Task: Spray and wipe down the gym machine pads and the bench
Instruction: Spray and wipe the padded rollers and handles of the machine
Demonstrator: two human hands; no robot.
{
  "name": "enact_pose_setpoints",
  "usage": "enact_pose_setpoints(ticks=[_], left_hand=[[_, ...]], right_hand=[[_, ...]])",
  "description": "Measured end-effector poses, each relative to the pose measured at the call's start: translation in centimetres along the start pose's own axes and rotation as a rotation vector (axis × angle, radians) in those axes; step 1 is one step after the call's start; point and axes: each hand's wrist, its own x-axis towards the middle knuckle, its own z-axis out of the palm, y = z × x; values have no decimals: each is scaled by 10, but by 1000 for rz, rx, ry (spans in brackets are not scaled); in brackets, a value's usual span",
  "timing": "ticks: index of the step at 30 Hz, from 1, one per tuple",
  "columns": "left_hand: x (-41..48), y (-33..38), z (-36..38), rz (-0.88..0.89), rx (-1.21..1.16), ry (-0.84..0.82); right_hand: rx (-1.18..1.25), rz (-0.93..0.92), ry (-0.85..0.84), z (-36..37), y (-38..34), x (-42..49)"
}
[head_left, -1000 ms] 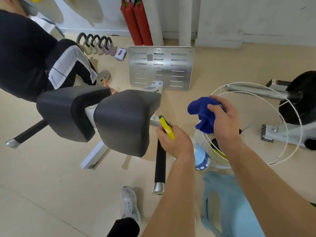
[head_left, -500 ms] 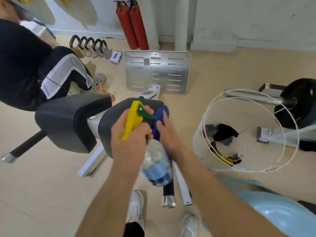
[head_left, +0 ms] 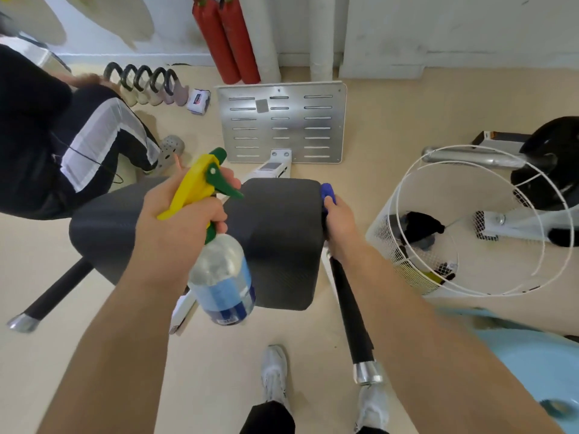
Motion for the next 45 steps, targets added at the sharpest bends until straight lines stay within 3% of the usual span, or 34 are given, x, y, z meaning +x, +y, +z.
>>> enact_pose_setpoints(ticks=[5, 9, 14, 18, 21, 24, 27, 30, 33, 38, 41, 45], left_hand=[[11, -5, -12, 68, 103, -174], [8, -6, -14, 76, 32, -206], [2, -17, -17, 74, 7, -243], [-9, -29, -18, 69, 34, -236], [-25, -37, -17, 55, 49, -222], [-40, -47, -19, 19, 39, -214], [-47, -55, -26, -27, 28, -190], [-49, -58, -36, -59, 29, -124], [-45, -64, -50, -64, 83, -60], [-30, -67, -68, -98, 100, 54], [-23, -65, -71, -100, 104, 72], [-15, -65, -62, -69, 150, 13]], right_hand=[[-67, -40, -25, -23, 15, -89], [14, -32, 80, -6, -17, -56], [-17, -17, 57, 1, -10, -19], [-53, -197, 135, -3, 26, -87], [-78, -219, 204, 1, 61, -136], [-236, -228, 204, 4, 78, -172], [-420, -483, 206, -2, 55, -180], [-995, -874, 226, 7, 18, -158], [-1364, -977, -8, 41, 1, -138], [-1518, -1154, -228, 112, -14, -114], [-1508, -1163, -160, 118, -14, -110], [-1515, -1155, -22, 57, 7, -117]])
